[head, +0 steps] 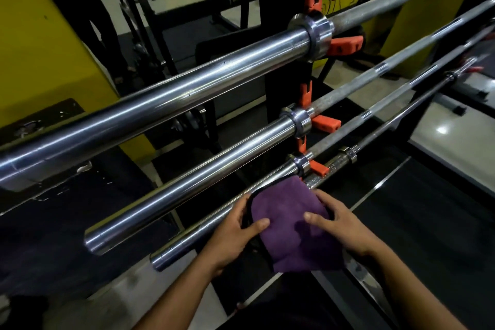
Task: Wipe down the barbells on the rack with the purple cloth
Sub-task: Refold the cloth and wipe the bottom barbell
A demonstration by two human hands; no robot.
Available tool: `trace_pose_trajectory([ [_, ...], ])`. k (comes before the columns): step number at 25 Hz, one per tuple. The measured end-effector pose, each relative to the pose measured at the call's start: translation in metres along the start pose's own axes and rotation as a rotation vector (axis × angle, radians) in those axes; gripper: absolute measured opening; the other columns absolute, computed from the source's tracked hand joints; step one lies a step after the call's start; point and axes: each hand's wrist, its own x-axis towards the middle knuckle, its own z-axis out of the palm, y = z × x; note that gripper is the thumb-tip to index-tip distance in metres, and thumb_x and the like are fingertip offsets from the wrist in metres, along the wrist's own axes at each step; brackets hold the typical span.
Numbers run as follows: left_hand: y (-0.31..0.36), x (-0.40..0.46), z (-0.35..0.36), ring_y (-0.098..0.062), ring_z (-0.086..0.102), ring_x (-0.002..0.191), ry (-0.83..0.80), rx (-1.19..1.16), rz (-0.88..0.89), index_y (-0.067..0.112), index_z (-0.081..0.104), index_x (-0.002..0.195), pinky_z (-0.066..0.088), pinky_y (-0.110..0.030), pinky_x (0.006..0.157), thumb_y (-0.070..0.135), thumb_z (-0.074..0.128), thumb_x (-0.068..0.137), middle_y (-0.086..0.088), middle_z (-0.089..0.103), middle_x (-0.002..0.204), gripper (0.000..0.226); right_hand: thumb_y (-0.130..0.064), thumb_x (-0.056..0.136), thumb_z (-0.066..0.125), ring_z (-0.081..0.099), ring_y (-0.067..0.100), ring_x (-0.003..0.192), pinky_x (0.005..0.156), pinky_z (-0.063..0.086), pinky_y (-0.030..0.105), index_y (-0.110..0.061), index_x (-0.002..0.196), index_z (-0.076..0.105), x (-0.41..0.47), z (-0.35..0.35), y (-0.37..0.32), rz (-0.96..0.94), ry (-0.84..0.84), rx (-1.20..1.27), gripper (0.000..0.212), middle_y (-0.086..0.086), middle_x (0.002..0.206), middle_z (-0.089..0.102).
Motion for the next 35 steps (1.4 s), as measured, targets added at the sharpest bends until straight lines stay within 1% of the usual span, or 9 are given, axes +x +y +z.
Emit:
trace_pose_trajectory([
  [4,0.009,0.001,0.000,-0.009,0.065,0.112,0.056,0.218,0.113,0.022,0.064,0.123,0.051,-0.024,0.097,0.014,0.077,0.087,0.009,0.070,0.118,0.039,-0.031,0.087,0.072,0.067,0.019,0.112,0.088,0.060,0.040,-0.048,0.132,0.051,-0.004,0.002,-0.017,-0.149,0.010,-0.073,0.053,-0.010,0.122,0.066],
  [7,0.011,0.003,-0.001,-0.002,0.059,0.116,0.131,0.502,0.237,0.018,0.073,0.103,0.043,-0.016,0.100,0.018,0.083,0.079,0.013,0.062,0.122,0.026,-0.020,0.097,0.065,0.061,0.012,0.119,0.098,0.052,0.027,-0.032,0.140,0.051,-0.010,-0.006,-0.019,-0.371,-0.019,-0.392,0.047,-0.013,0.126,0.061],
  [10,0.016,-0.001,0.008,-0.003,0.054,0.121,0.145,0.659,0.309,0.023,0.077,0.098,0.039,-0.010,0.100,0.020,0.083,0.079,0.009,0.049,0.130,0.020,-0.018,0.098,0.063,0.058,0.006,0.111,0.094,0.049,0.024,-0.024,0.121,0.063,-0.016,-0.007,-0.007,-0.486,-0.079,-0.689,0.024,-0.013,0.118,0.058],
  [13,0.019,-0.010,0.021,-0.007,0.051,0.122,0.120,0.760,0.325,0.031,0.078,0.098,0.040,-0.010,0.100,0.019,0.079,0.084,0.010,0.045,0.124,0.018,-0.032,0.095,0.066,0.057,0.004,0.108,0.095,0.049,0.029,-0.027,0.117,0.063,-0.020,-0.005,0.012,-0.464,-0.091,-0.687,0.022,-0.012,0.117,0.054],
  [18,0.022,-0.018,0.031,-0.006,0.060,0.107,0.060,0.812,0.339,0.030,0.076,0.110,0.042,-0.011,0.090,0.001,0.068,0.088,0.015,0.061,0.107,0.037,-0.046,0.093,0.067,0.044,0.000,0.131,0.109,0.038,0.018,-0.020,0.134,0.059,-0.031,-0.002,0.047,-0.398,-0.164,-0.724,0.049,-0.008,0.147,0.039],
  [21,0.028,-0.023,0.032,0.000,0.061,0.107,0.026,0.895,0.364,0.028,0.075,0.114,0.041,-0.008,0.091,-0.003,0.065,0.087,0.018,0.066,0.109,0.042,-0.041,0.095,0.058,0.055,0.009,0.110,0.100,0.047,0.033,-0.016,0.121,0.062,-0.038,0.003,0.067,-0.351,-0.142,-0.794,0.036,-0.002,0.119,0.062],
  [25,0.028,-0.023,0.024,0.002,0.062,0.106,0.017,0.952,0.372,0.028,0.074,0.110,0.045,-0.012,0.093,0.000,0.069,0.087,0.020,0.067,0.107,0.037,-0.046,0.090,0.069,0.045,0.004,0.081,0.079,0.044,0.032,-0.023,0.099,0.058,-0.044,-0.003,0.064,-0.284,-0.011,-0.830,0.027,-0.010,0.086,0.052],
  [31,0.021,-0.025,0.018,-0.002,0.062,0.101,-0.008,0.995,0.271,0.038,0.068,0.098,0.049,-0.021,0.084,0.011,0.078,0.083,0.020,0.065,0.101,0.032,-0.053,0.079,0.075,0.043,0.000,0.091,0.092,0.032,0.021,-0.030,0.085,0.054,-0.048,-0.012,0.047,-0.338,0.057,-0.871,0.032,-0.019,0.082,0.051],
  [35,0.016,-0.023,0.012,-0.001,0.062,0.092,-0.103,1.023,0.181,0.040,0.070,0.096,0.049,-0.025,0.077,0.032,0.082,0.080,0.019,0.063,0.097,0.021,-0.041,0.090,0.065,0.054,-0.002,0.092,0.087,0.043,0.019,-0.027,0.102,0.063,-0.049,-0.022,0.045,-0.296,-0.188,-0.865,0.019,-0.013,0.100,0.061],
])
